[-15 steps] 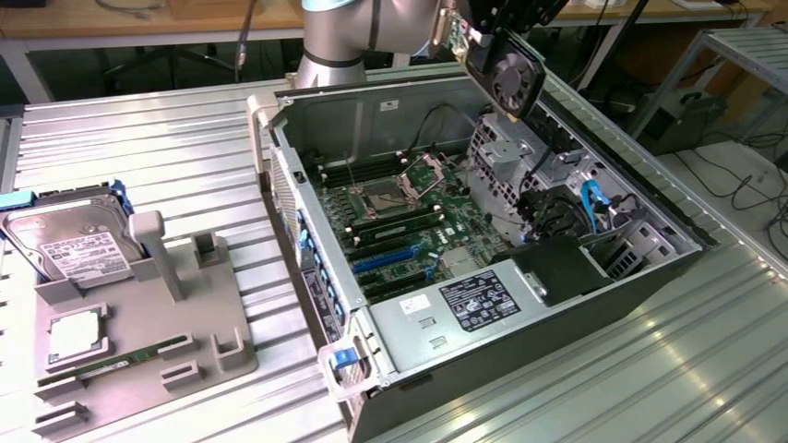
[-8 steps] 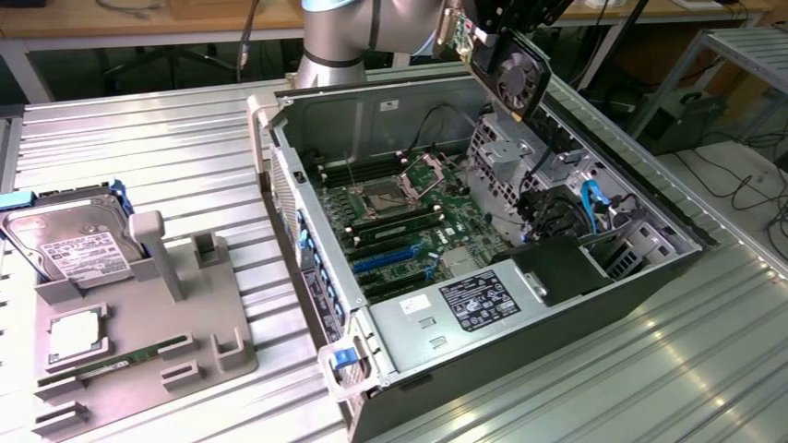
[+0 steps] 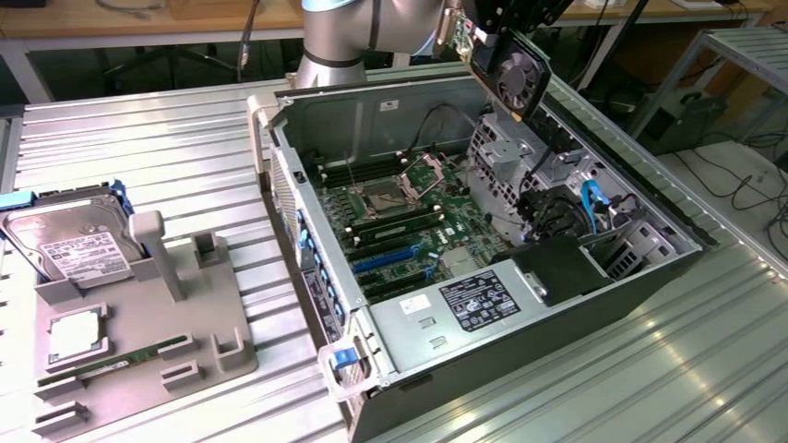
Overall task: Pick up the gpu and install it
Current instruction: 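Insert the gpu into the slot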
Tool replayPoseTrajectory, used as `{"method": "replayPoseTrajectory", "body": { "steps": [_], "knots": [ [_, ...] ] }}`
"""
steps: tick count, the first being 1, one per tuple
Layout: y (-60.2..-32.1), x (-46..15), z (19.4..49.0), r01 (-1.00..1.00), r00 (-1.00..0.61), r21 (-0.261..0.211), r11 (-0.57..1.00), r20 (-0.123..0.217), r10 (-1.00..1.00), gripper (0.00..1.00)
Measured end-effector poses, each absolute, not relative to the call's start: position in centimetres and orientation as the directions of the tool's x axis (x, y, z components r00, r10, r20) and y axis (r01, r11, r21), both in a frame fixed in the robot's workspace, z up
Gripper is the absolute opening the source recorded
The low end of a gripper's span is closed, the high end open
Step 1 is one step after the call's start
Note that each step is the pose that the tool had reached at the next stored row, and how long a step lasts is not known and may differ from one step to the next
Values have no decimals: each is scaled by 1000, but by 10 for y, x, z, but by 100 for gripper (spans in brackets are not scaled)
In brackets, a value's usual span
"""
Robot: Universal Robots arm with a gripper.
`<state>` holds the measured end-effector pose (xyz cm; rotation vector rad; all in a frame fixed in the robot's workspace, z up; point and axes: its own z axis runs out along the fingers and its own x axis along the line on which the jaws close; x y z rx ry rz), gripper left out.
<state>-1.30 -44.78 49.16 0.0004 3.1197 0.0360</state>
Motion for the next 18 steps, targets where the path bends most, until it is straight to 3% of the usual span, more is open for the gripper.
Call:
{"method": "replayPoseTrajectory", "body": {
  "steps": [18],
  "knots": [
    [-448,-13,492,-101,-995,23,995,-22,-100,27]
  ]
}}
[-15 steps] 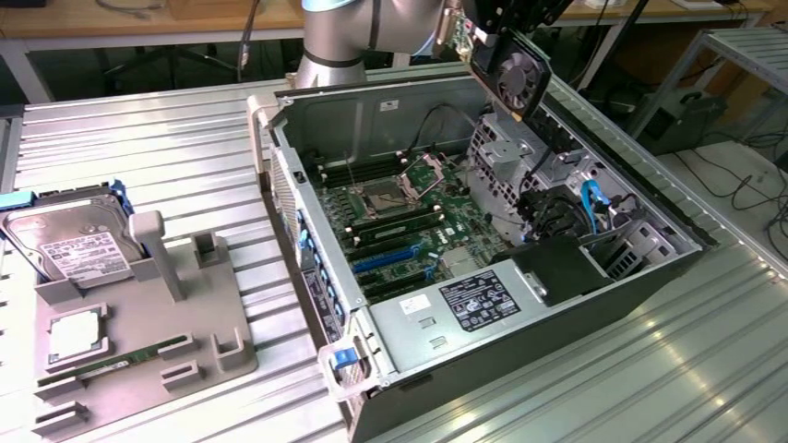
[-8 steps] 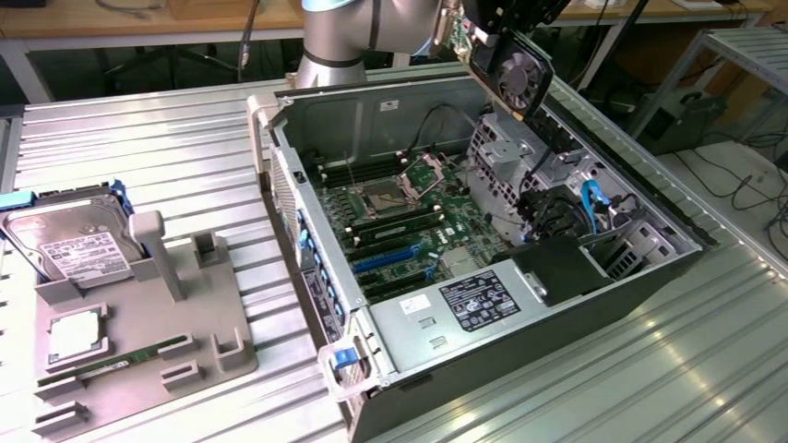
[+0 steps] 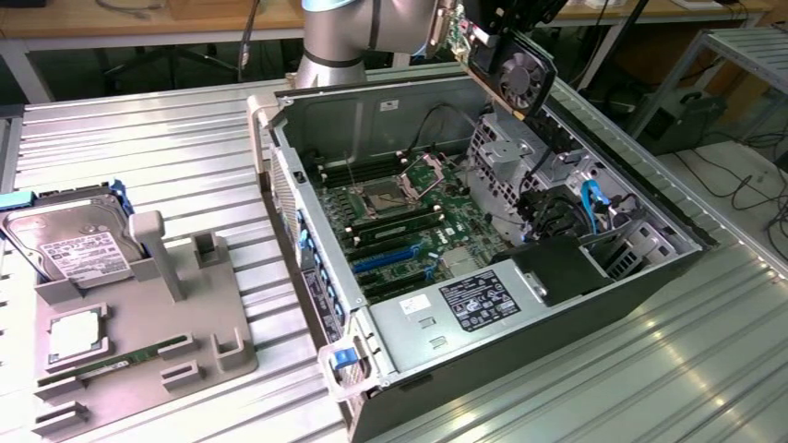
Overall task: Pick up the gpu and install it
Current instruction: 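Insert the gpu into the slot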
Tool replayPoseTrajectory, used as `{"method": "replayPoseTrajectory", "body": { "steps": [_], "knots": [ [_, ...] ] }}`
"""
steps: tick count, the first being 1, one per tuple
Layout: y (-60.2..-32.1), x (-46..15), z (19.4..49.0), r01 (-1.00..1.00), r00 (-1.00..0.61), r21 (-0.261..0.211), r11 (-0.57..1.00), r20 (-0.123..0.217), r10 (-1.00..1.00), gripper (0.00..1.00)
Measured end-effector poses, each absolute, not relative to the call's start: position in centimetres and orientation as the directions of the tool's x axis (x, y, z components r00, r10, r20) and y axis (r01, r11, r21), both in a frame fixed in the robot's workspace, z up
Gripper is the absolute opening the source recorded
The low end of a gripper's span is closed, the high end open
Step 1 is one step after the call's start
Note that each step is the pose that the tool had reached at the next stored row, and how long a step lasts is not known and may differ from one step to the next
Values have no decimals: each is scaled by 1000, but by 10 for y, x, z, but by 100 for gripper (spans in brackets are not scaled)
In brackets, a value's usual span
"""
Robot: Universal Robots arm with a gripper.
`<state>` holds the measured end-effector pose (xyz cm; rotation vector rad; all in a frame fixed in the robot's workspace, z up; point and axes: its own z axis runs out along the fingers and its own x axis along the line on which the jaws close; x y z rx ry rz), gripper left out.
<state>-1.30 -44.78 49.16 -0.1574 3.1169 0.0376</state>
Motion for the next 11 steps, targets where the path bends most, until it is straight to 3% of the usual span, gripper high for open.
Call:
{"method": "replayPoseTrajectory", "body": {
  "steps": [11],
  "knots": [
    [-448,-13,492,-160,-987,23,987,-22,-159,27]
  ]
}}
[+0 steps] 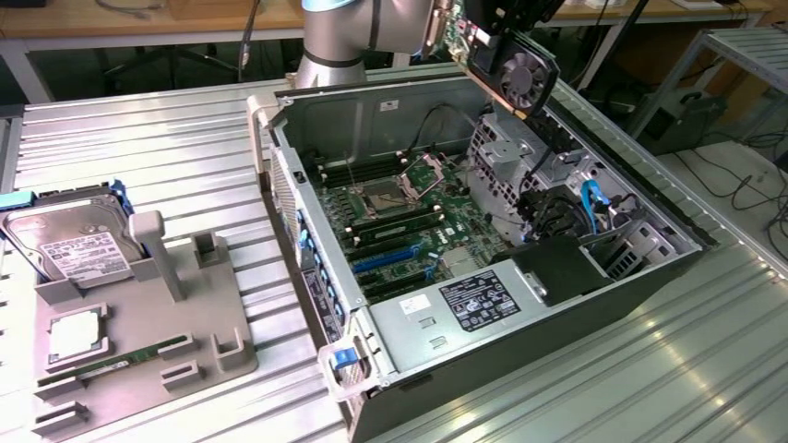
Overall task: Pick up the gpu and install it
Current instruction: 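Insert the gpu into the slot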
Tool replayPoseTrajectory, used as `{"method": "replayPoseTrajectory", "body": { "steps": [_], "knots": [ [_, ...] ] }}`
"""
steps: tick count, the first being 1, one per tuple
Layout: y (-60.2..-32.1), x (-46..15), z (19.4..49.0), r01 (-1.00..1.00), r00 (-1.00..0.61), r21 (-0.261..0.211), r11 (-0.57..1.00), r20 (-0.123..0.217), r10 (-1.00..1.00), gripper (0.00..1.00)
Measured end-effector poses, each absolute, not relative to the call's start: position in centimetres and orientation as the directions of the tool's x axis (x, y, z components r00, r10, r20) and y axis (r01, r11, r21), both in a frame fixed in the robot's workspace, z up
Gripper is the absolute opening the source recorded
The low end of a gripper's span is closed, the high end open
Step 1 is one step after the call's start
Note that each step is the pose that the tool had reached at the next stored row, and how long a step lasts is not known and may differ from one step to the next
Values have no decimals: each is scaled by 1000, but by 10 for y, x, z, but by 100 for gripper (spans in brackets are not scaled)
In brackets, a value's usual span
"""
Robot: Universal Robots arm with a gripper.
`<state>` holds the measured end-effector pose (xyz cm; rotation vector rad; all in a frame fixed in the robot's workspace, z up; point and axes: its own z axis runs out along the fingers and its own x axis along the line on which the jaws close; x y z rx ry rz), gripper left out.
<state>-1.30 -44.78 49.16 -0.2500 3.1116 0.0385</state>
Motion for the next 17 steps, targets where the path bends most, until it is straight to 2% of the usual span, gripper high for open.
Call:
{"method": "replayPoseTrajectory", "body": {
  "steps": [17],
  "knots": [
    [-448,-13,492,-291,-957,23,956,-22,-291,27]
  ]
}}
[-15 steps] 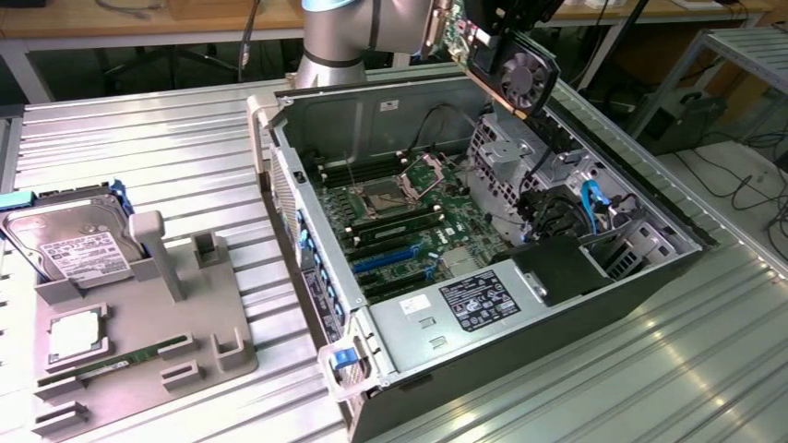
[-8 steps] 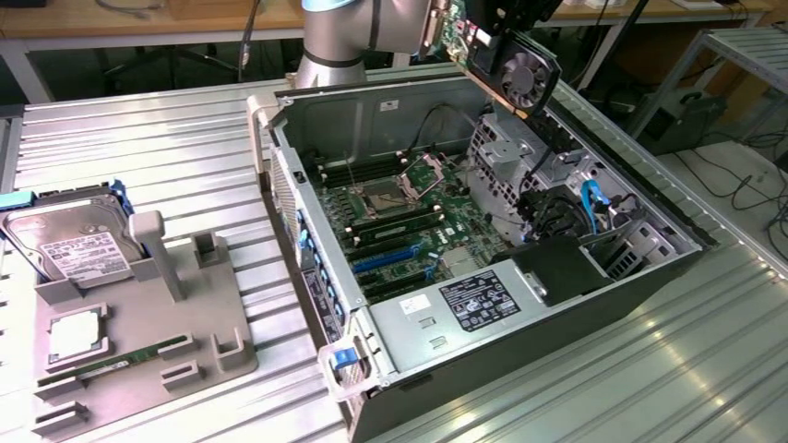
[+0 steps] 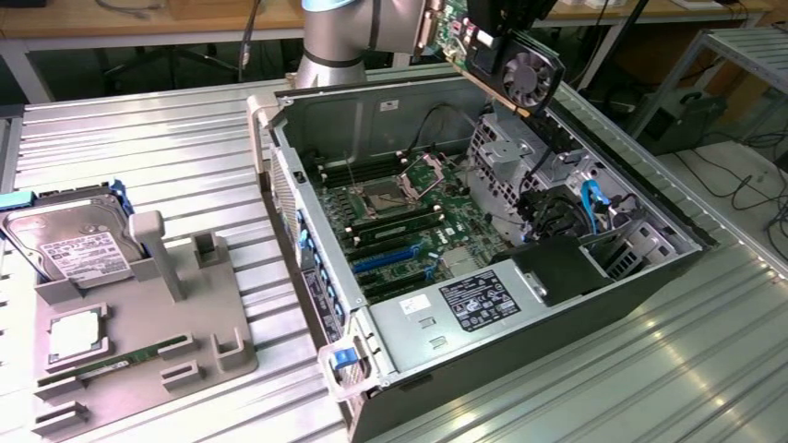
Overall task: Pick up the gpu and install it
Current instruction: 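Insert the gpu into the slot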
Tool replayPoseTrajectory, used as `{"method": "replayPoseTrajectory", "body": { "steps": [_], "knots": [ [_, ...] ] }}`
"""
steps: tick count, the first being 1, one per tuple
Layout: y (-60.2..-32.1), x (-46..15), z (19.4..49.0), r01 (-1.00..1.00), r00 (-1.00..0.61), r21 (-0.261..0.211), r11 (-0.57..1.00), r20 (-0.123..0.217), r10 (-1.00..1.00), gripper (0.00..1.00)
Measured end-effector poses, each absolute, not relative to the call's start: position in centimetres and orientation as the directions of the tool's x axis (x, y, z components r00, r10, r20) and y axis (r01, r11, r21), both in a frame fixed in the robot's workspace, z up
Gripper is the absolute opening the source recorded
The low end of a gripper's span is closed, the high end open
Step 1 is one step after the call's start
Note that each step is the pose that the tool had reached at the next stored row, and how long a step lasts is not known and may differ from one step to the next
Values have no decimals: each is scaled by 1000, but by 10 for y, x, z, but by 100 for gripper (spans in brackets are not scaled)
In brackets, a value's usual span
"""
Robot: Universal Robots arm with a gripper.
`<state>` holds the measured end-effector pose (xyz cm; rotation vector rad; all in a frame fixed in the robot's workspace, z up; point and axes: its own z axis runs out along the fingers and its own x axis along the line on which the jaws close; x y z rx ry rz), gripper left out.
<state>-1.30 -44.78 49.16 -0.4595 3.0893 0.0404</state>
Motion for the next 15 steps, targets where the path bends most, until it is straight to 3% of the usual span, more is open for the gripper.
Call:
{"method": "replayPoseTrajectory", "body": {
  "steps": [15],
  "knots": [
    [-448,-13,492,-384,-923,23,923,-22,-383,27]
  ]
}}
